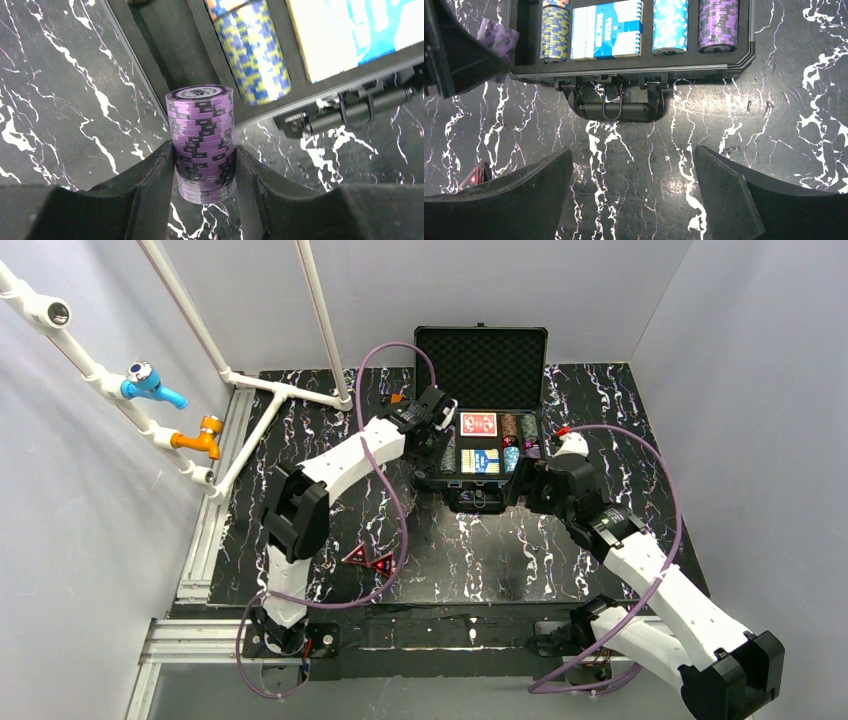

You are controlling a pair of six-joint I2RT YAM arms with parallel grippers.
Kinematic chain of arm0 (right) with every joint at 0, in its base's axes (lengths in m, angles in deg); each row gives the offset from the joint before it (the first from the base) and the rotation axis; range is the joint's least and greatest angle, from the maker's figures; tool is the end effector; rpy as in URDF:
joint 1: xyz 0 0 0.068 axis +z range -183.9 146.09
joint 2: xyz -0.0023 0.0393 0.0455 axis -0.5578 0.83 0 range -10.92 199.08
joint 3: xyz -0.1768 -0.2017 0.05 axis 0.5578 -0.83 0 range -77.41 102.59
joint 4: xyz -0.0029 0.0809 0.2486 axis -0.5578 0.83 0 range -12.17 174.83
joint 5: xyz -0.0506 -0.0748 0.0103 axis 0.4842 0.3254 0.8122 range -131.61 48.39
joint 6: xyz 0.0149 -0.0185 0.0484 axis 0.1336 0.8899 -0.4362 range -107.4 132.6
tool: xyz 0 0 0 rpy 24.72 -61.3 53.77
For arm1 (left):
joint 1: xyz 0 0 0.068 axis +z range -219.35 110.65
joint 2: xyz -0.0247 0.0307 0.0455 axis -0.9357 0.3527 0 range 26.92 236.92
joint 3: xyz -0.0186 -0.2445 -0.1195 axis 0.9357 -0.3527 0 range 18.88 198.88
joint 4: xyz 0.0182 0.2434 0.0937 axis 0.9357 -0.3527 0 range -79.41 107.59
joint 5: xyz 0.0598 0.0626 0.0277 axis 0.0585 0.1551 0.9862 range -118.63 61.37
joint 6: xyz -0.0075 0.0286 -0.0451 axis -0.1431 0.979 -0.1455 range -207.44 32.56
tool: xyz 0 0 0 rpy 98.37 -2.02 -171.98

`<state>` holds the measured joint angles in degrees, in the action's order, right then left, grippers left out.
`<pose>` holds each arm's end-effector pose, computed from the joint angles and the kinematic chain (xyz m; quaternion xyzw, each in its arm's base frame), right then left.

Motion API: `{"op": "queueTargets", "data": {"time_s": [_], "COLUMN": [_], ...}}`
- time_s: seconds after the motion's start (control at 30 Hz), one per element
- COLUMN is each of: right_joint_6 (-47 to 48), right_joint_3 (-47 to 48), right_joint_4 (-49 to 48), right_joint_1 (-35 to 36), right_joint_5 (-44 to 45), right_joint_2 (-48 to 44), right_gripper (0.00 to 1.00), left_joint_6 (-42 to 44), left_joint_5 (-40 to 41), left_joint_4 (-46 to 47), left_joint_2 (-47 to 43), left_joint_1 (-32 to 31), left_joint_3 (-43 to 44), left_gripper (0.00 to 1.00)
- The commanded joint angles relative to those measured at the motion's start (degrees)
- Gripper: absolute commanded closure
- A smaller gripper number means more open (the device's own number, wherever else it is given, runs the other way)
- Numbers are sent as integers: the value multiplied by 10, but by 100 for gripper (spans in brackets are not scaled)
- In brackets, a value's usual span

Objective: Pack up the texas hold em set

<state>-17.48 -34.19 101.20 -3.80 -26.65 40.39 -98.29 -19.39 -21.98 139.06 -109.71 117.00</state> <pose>0.1762 0.0915 0.2879 0.0635 0.8650 0.1448 0.4763 0.3364 -0.2783 0.2691 0.2168 0.9220 -0.0656 0.3139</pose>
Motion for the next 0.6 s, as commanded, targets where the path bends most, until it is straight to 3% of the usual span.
{"op": "queueTargets", "data": {"time_s": [0.0,0.57], "right_joint_6": [-9,-12], "right_joint_3": [-11,-22], "right_joint_4": [-21,-29], "right_joint_1": [-1,-1], "right_joint_5": [-5,-14], "right_joint_2": [-16,-12], "right_gripper": [2,2], "left_joint_6": [-15,-78], "left_joint_5": [38,52], "left_joint_4": [-27,-81], "left_joint_2": [18,123], "left_joint_1": [9,38], "left_joint_3": [76,195], "left_gripper": [100,100]}}
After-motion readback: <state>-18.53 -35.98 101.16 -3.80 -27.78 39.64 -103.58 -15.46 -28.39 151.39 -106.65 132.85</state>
